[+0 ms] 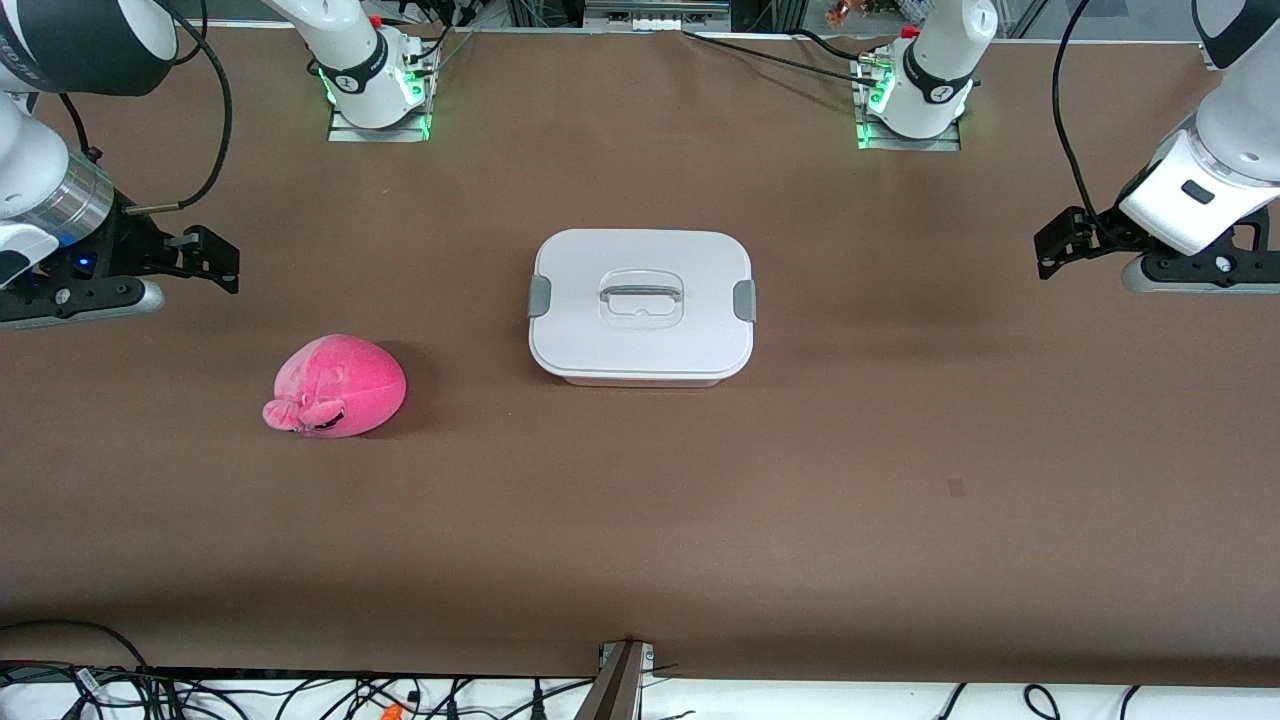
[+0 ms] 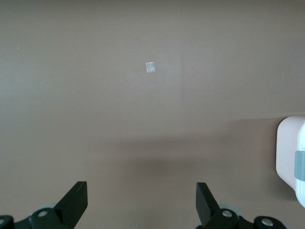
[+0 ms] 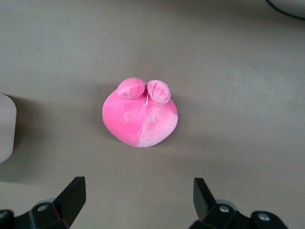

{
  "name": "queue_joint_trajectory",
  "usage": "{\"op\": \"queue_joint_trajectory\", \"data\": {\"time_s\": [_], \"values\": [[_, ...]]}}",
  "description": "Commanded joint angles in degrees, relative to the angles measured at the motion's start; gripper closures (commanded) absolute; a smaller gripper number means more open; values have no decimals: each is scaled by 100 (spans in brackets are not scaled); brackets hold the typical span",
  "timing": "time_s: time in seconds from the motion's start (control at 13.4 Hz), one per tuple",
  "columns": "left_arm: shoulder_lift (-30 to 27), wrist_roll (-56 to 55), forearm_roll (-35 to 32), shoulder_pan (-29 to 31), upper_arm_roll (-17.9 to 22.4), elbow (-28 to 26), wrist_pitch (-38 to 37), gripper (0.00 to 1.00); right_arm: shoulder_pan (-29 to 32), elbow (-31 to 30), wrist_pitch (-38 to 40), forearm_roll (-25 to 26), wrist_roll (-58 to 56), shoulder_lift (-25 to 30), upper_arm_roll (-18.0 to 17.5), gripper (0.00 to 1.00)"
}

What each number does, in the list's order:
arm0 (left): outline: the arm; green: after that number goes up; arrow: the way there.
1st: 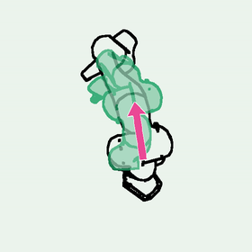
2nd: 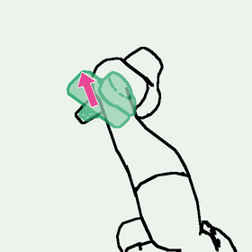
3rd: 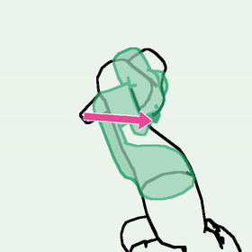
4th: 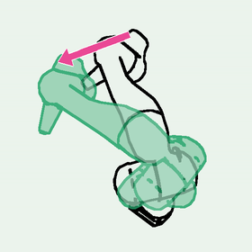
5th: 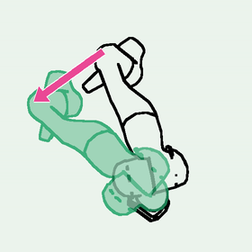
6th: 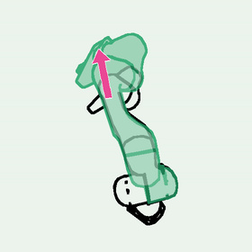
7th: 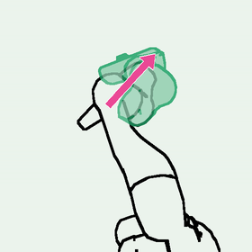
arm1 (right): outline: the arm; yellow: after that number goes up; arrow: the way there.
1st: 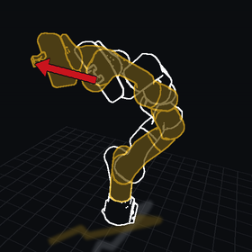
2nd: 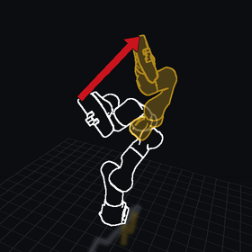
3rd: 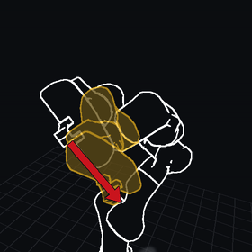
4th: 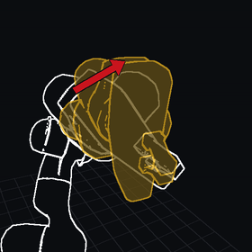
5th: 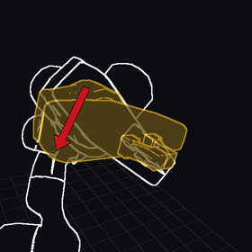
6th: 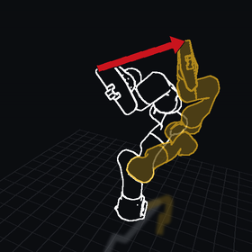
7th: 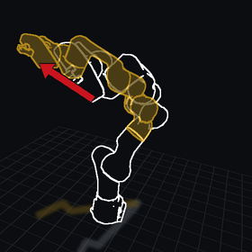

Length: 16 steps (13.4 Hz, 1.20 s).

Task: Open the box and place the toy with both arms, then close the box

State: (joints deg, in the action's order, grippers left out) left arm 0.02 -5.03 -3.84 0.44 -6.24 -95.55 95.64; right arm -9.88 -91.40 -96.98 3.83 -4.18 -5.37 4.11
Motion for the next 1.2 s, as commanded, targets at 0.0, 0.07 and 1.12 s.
{"op": "queue_joint_trajectory", "data": {"time_s": [0.0, 0.07, 1.12], "values": [[113, 20, 120, 18, -9, 221, -151, 0, 22, 79, -5, -66, -31, -26, -7, 0], [113, 20, 111, 9, -9, 221, -160, 0, 22, 79, -6, -75, -31, -26, -7, 0], [771, 2216, 1014, -175, -1731, 203, -855, 0, 22, 114, -199, -66, 22, -34, -7, 0]]}}
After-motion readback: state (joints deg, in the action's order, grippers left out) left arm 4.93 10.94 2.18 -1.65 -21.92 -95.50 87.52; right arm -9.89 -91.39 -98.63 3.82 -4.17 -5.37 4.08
